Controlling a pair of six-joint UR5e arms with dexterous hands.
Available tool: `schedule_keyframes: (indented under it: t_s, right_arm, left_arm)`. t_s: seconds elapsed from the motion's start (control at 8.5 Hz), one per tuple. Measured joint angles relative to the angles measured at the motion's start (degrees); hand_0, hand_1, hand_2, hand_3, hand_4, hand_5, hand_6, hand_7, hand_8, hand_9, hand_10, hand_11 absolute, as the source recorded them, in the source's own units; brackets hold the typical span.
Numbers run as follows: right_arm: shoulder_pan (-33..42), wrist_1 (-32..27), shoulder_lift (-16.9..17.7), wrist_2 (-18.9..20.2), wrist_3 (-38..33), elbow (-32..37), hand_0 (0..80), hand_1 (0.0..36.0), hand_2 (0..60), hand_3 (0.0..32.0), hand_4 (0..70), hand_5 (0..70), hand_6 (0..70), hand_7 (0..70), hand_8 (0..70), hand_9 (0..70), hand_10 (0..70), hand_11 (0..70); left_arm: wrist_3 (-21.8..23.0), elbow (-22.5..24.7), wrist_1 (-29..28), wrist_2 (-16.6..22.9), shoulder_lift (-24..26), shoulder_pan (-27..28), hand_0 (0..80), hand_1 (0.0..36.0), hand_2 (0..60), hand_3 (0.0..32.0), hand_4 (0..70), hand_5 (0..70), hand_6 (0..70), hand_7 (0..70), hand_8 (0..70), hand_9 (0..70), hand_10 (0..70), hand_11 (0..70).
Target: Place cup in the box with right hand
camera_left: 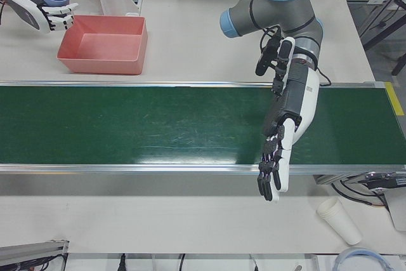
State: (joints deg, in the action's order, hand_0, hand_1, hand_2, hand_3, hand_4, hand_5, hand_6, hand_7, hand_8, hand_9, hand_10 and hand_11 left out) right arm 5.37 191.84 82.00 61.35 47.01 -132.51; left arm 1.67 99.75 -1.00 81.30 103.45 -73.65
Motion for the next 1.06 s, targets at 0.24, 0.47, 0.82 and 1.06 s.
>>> schedule_keyframes:
  t_s: [0.24,0.47,0.82,1.06]
  right_arm:
    - [-0.9,-0.2,-0.2,-0.1,0.0,1.7,47.5,6.6,0.2,0.0,4.5,2.0,0.0,0.0,0.0,0.0,0.0,0.0]
    - [-1.2,-0.2,-0.3,-0.1,-0.1,2.2,48.0,5.7,1.3,0.0,6.3,2.1,0.0,0.0,0.0,0.0,0.0,0.0]
    - [-1.4,-0.3,-0.3,-0.1,-0.1,2.2,48.8,5.1,0.0,0.0,8.7,2.3,0.0,0.0,0.0,0.0,0.0,0.0]
    - [-1.3,-0.4,-0.3,-0.1,-0.1,2.0,48.1,8.9,4.0,0.0,6.2,2.6,0.0,0.0,0.0,0.0,0.0,0.0]
  left_arm:
    - [0.0,0.0,0.0,0.0,0.0,0.0,0.0,0.0,0.0,0.0,0.0,0.0,0.0,0.0,0.0,0.0,0.0,0.0]
    - [0.0,0.0,0.0,0.0,0.0,0.0,0.0,0.0,0.0,0.0,0.0,0.0,0.0,0.0,0.0,0.0,0.0,0.0]
    - [0.0,0.0,0.0,0.0,0.0,0.0,0.0,0.0,0.0,0.0,0.0,0.0,0.0,0.0,0.0,0.0,0.0,0.0]
    - [0.0,0.0,0.0,0.0,0.0,0.0,0.0,0.0,0.0,0.0,0.0,0.0,0.0,0.0,0.0,0.0,0.0,0.0]
